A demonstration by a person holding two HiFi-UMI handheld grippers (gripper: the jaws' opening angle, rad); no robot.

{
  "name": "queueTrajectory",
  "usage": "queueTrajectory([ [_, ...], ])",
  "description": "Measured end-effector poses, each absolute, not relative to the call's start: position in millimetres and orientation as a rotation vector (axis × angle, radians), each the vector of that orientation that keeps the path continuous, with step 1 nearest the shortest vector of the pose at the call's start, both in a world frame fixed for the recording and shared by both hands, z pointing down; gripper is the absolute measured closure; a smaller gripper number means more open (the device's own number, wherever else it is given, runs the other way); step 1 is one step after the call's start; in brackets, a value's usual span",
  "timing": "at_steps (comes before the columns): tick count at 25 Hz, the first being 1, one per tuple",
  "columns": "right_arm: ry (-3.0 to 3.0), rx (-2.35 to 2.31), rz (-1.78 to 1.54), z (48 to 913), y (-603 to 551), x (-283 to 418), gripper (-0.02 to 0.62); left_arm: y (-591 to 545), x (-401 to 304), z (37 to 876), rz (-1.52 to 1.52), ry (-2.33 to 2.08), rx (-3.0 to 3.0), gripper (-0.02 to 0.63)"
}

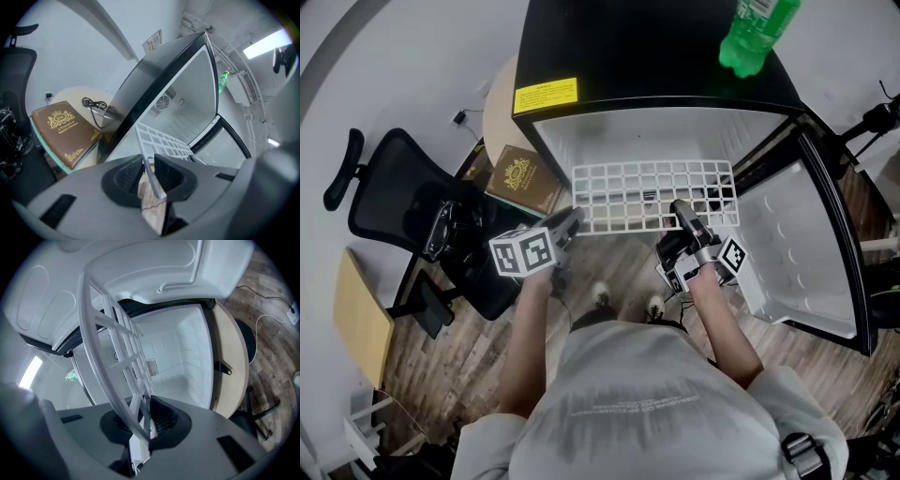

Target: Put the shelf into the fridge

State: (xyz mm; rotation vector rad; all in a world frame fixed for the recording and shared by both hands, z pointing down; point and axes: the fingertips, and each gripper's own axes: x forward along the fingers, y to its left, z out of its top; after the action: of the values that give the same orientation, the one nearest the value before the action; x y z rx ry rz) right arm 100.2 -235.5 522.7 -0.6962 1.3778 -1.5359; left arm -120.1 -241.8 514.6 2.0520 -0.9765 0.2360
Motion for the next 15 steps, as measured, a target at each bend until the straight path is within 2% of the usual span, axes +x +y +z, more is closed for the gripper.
queueTrajectory([
  [15,1.407,-0.715,-1.564,523,-251,102,0.547,-251,-117,514,0.216,-1.019,2.036,0.535],
])
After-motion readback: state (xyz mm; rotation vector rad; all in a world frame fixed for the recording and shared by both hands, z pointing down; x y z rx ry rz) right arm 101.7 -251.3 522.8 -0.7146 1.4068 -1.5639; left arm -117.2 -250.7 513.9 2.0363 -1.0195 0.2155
